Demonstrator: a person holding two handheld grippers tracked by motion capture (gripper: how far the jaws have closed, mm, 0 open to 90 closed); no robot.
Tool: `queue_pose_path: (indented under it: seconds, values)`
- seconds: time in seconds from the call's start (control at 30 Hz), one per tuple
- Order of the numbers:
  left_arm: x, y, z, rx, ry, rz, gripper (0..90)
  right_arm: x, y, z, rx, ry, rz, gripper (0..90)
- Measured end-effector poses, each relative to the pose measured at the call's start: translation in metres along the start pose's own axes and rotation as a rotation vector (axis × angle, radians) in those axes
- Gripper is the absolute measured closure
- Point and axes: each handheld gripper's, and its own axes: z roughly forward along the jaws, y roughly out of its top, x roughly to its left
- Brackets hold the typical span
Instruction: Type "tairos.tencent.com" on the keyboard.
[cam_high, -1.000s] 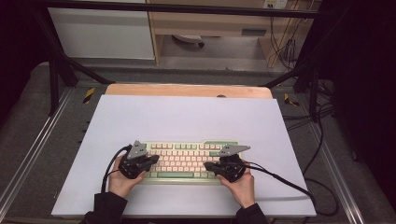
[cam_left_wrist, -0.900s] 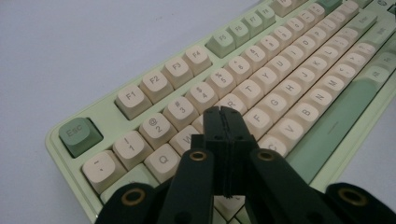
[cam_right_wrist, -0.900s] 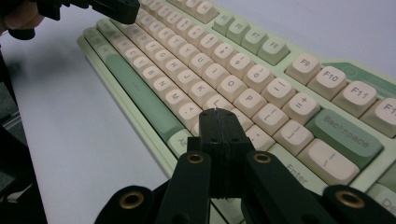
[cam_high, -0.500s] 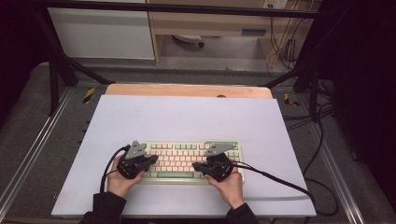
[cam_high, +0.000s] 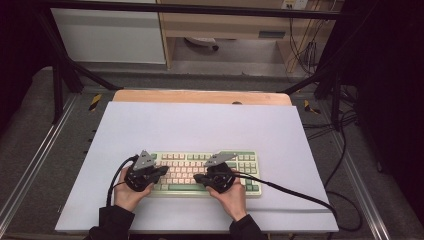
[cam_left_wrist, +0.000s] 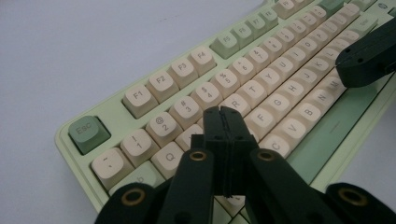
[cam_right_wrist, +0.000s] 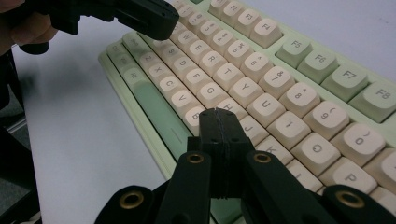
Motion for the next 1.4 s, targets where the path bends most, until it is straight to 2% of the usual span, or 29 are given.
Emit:
queue_pose_path:
  seconds: [0.43,0.97,1.4]
  values:
    - [0.0,0.0,0.0,0.0,0.001,0.001,89.7,0.0,-0.003,0.01,0.012,0.006,0.001,90.0]
    - [0.0,0.0,0.0,-0.003,0.002,0.002,89.7,0.0,-0.004,0.012,0.015,0.007,-0.008,90.0]
    - [0.0,0.0,-0.001,-0.007,-0.001,0.001,89.7,0.001,0.0,-0.001,0.006,-0.005,-0.025,90.0]
